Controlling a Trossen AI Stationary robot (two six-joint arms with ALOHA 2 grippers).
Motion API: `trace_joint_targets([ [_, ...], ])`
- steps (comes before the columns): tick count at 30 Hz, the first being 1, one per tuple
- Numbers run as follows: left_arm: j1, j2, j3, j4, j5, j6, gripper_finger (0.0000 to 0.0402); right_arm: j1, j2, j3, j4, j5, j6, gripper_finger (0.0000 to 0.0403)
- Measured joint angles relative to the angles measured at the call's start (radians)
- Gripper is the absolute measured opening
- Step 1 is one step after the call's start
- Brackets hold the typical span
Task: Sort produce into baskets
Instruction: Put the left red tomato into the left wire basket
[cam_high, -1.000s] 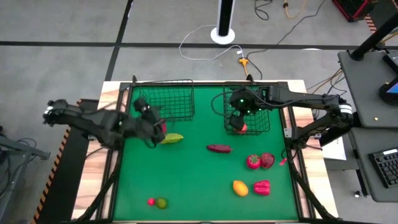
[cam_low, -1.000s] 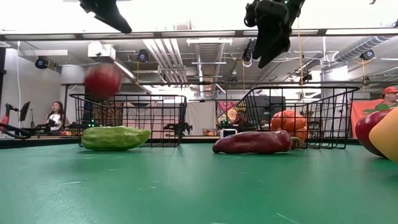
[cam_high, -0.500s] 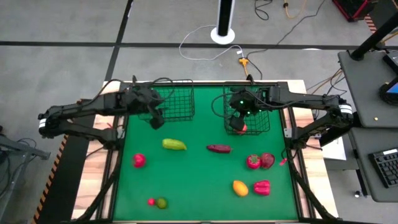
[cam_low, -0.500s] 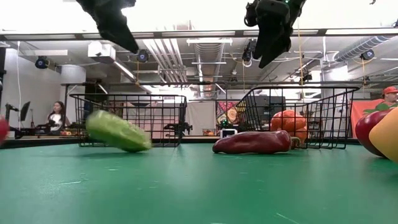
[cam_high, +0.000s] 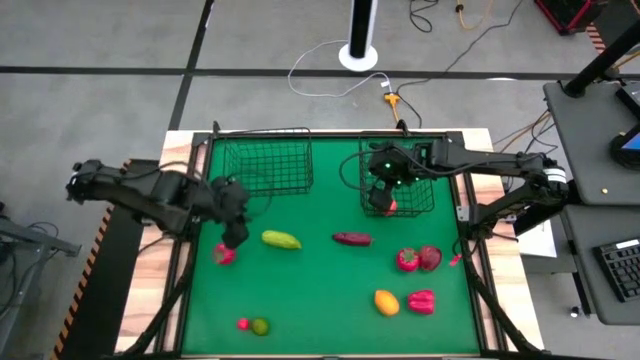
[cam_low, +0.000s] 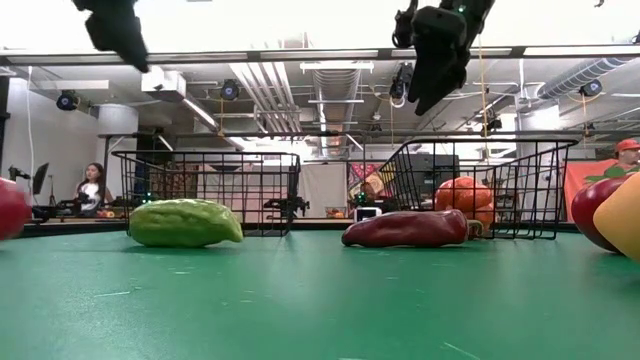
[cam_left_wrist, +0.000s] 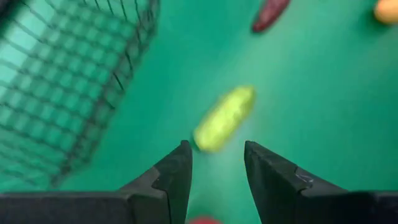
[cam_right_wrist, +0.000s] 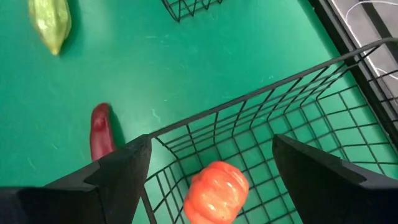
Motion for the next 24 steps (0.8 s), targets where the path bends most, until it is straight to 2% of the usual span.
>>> trace_joint_targets([
  [6,-0.146,0.047,0.000,-0.092,0.053,-0.257,0.0131,0.000,0.000,-0.019,0.001,-0.001,-0.002,0.0325],
  [10,-0.200,0.106,0.000,-0.154,0.114,-0.373,0.0152,0.000,0.000,-0.029,0.003,-0.035,-0.008,0.0325],
  [14,-0.217,0.173,-0.001,-0.170,0.110,-0.388,0.0198,0.000,0.000,-0.034,0.027,-0.054,-0.016,0.0325],
  [19,-0.217,0.241,-0.014,-0.188,0.065,-0.390,0.0278,0.000,0.000,-0.034,0.029,-0.071,-0.020,0.0325],
  [24,-0.217,0.275,-0.035,-0.240,0.058,-0.464,0.0340,0.001,0.000,-0.035,0.028,-0.118,-0.018,0.0325],
])
